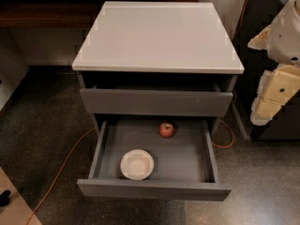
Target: Close middle drawer
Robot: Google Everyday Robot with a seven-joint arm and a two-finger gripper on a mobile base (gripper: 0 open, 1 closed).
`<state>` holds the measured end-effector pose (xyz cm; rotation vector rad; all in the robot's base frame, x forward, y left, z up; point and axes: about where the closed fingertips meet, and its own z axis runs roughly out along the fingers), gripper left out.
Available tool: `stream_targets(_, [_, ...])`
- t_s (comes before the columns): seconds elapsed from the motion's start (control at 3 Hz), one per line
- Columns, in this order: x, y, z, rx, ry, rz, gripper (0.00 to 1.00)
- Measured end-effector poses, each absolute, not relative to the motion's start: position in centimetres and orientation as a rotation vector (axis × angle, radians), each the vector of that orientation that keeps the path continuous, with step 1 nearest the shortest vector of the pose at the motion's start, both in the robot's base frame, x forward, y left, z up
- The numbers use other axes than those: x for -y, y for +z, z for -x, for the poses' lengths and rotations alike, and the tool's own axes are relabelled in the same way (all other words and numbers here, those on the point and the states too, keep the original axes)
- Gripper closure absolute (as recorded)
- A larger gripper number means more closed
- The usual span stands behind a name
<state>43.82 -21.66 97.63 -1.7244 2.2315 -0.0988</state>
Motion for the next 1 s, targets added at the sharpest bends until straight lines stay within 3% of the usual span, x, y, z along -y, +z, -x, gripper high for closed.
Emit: stream_targets(1.0, [19.5,91.5,-42.8,-2.198,-0.027,1.754,0.0])
